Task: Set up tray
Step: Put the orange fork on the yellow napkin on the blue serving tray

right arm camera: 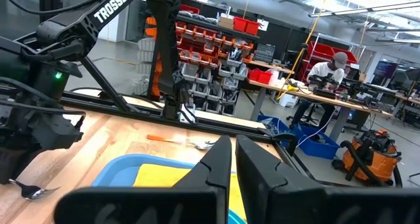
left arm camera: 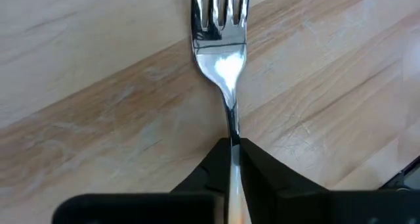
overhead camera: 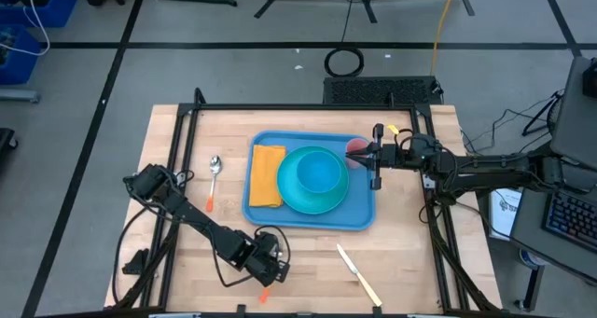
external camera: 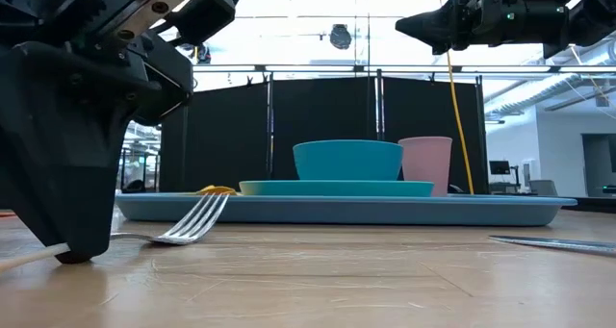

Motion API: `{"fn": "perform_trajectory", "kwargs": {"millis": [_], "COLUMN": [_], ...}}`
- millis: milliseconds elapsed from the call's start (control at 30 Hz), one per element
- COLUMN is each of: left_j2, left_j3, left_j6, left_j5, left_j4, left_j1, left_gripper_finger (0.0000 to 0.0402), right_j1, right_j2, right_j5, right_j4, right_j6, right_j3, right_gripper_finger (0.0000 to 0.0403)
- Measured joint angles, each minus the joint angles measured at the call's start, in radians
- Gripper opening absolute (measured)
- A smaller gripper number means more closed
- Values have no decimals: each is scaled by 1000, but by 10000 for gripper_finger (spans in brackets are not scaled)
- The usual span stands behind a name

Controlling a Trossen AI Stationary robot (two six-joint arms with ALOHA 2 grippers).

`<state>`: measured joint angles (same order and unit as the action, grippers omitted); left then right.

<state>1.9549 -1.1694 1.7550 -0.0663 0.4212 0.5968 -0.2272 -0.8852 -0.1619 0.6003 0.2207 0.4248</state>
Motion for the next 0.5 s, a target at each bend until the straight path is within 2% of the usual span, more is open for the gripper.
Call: {"fn": "perform_trajectory", "kwargs": {"millis": [133,500], "left_j2": [0,0], "left_j3": [0,0], "left_j6": [2,-7], "left_j5": [-20,-63], "left_j4": [-5,-25], "left_j1": [0,1], "left_gripper_finger": [10,9], "right_j1": [0,0], "right_j2": [0,0], "right_j5": [0,0], "right_j4": [-1,-3], "right_j6": [0,0], "right_j3": [0,0], "right_gripper_finger": [13,13]}}
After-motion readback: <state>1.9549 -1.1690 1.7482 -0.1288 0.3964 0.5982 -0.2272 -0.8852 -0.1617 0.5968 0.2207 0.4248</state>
